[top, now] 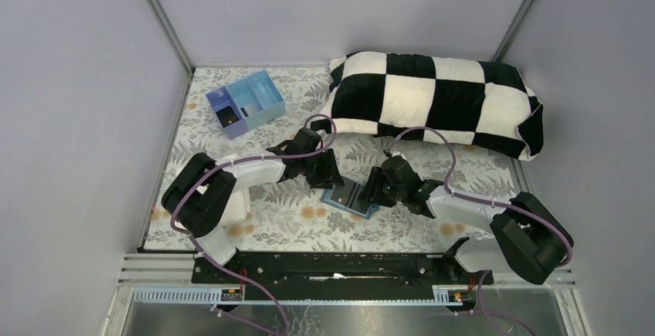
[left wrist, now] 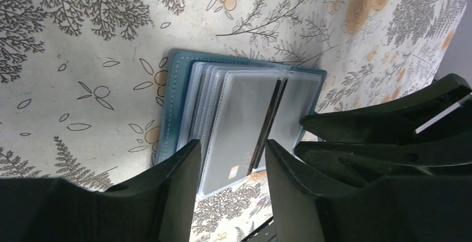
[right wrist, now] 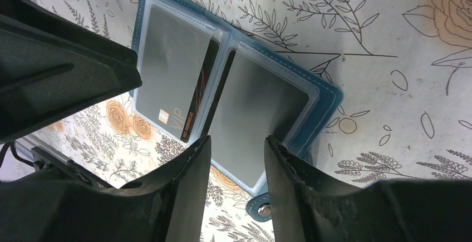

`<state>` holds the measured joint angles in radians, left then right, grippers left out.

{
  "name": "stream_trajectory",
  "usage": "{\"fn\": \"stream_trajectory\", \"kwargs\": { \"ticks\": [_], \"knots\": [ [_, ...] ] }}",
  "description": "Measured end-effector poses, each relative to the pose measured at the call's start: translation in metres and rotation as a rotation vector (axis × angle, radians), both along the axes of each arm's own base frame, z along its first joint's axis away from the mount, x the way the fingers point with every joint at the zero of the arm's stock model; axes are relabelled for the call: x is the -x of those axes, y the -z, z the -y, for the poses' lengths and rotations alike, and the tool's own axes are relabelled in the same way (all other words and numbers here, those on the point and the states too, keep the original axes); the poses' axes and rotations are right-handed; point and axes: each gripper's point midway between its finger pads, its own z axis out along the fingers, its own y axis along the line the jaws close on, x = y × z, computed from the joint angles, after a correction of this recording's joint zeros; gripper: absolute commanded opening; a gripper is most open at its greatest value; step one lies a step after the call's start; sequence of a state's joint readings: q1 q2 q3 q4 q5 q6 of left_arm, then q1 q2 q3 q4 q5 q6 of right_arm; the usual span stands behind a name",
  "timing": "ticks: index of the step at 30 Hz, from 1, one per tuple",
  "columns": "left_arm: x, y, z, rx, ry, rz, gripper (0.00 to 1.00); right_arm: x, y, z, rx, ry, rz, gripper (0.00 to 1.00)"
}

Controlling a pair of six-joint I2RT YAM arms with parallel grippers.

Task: Take the credit cards out of the card holder
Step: Remove the credit card from the card holder.

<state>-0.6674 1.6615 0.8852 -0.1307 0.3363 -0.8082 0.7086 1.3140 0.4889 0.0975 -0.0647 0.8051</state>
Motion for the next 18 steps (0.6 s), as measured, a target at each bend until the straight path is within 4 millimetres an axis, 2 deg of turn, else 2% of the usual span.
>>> {"fn": "stream_trajectory", "kwargs": {
  "ticks": [6, 12, 14, 18],
  "knots": [
    [0.002, 0.009, -0.002, -0.011, 0.011, -0.007, 0.36, -0.004, -0.008, -0.001, -0.007, 0.006, 0.009, 0.47],
    [0.004, 0.014, -0.003, -0.018, 0.017, -0.013, 0.31, -0.017, -0.036, -0.011, -0.059, 0.010, 0.066, 0.46],
    [0.005, 0.015, -0.003, -0.017, 0.019, -0.014, 0.26, -0.021, -0.043, -0.015, -0.076, 0.009, 0.077, 0.43],
    [0.008, 0.017, -0.002, -0.013, 0.025, -0.020, 0.20, -0.025, -0.040, -0.020, -0.092, 0.026, 0.061, 0.39]
  ]
}}
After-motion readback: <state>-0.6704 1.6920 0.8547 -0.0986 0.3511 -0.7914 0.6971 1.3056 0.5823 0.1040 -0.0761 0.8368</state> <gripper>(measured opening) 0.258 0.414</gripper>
